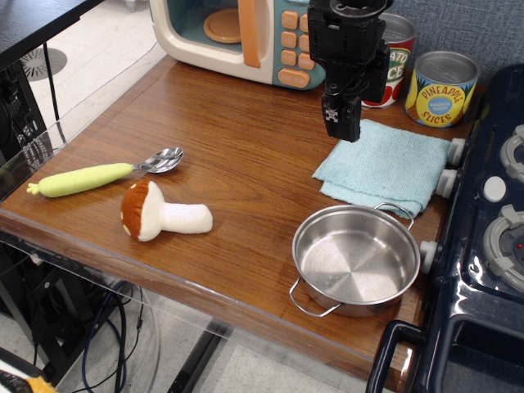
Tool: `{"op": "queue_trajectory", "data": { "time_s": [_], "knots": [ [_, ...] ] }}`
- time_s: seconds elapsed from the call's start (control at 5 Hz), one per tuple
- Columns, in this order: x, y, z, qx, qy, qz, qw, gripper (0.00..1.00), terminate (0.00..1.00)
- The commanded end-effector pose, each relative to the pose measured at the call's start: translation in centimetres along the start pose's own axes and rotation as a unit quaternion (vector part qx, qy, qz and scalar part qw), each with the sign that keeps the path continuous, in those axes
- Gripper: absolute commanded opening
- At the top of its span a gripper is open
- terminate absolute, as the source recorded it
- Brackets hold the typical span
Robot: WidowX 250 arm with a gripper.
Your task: Move the blue towel to the left side of the table
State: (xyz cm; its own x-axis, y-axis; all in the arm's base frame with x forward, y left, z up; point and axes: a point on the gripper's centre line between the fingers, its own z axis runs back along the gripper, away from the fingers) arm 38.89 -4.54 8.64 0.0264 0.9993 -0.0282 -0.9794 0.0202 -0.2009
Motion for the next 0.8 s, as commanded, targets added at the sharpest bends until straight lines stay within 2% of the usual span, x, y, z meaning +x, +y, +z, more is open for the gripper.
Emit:
{"op": "queue_trajectory", "data": {
  "time_s": [0.0, 0.2, 0.4, 0.6],
  "knots": [
    [0.0, 0.0, 0.0, 0.000, 0.000, 0.000, 1.0000, 1.00, 0.00],
    [-0.4, -1.3, -2.3, 0.020, -0.003, -0.008, 0.9998, 1.00, 0.00],
    [-0.9, -2.4, -3.7, 0.024, 0.004, -0.022, 0.9995, 1.00, 0.00],
    [-1.8, -3.1, -4.0, 0.016, 0.007, -0.034, 0.9993, 1.00, 0.00]
  ]
}}
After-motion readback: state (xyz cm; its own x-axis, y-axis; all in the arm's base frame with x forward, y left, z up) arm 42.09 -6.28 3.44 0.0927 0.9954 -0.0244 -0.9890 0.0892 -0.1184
